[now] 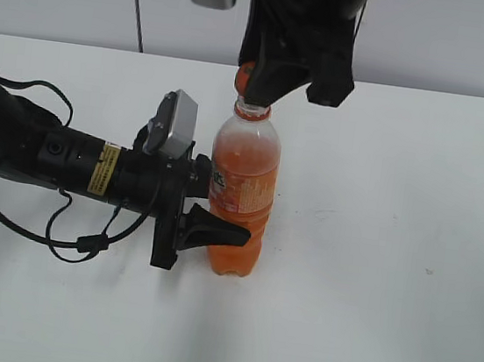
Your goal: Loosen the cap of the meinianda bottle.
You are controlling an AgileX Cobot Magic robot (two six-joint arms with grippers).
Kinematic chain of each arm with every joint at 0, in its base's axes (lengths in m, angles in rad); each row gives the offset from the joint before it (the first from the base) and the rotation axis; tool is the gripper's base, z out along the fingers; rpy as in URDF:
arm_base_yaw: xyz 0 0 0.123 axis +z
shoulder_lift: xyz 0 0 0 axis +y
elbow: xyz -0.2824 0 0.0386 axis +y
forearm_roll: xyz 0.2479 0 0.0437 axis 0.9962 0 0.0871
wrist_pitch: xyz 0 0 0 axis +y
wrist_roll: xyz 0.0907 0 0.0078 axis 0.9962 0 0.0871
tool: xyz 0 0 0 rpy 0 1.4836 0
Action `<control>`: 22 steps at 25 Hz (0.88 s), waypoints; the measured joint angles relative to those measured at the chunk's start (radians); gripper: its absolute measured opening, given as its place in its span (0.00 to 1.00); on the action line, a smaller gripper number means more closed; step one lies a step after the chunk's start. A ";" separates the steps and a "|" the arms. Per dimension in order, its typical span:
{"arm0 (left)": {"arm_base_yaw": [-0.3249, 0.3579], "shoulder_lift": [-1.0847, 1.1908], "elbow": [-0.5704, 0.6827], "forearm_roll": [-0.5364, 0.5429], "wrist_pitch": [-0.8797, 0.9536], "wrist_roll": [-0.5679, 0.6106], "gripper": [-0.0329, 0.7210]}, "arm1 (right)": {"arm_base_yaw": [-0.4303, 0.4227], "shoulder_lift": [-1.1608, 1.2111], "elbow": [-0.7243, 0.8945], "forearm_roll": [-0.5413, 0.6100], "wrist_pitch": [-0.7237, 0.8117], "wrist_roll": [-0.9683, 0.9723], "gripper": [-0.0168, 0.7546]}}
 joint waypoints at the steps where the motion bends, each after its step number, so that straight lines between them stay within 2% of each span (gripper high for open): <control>1: 0.000 0.000 0.000 0.000 0.000 0.000 0.55 | 0.000 -0.004 -0.002 0.004 0.000 0.000 0.37; 4: 0.000 0.000 0.000 0.000 0.000 0.000 0.55 | 0.000 -0.017 -0.002 0.018 0.000 0.051 0.37; 7: 0.000 0.000 0.000 0.000 0.000 0.000 0.55 | 0.000 -0.043 -0.003 0.001 0.001 0.255 0.37; 13: 0.000 0.000 0.000 0.001 0.000 0.000 0.55 | -0.020 -0.100 -0.003 -0.137 0.002 0.668 0.37; 18: 0.000 0.000 0.000 0.001 0.000 0.000 0.55 | -0.140 -0.127 -0.003 -0.151 0.002 0.958 0.37; 22: 0.000 0.000 0.000 0.000 0.001 0.000 0.55 | -0.276 -0.129 -0.002 -0.134 0.004 1.065 0.37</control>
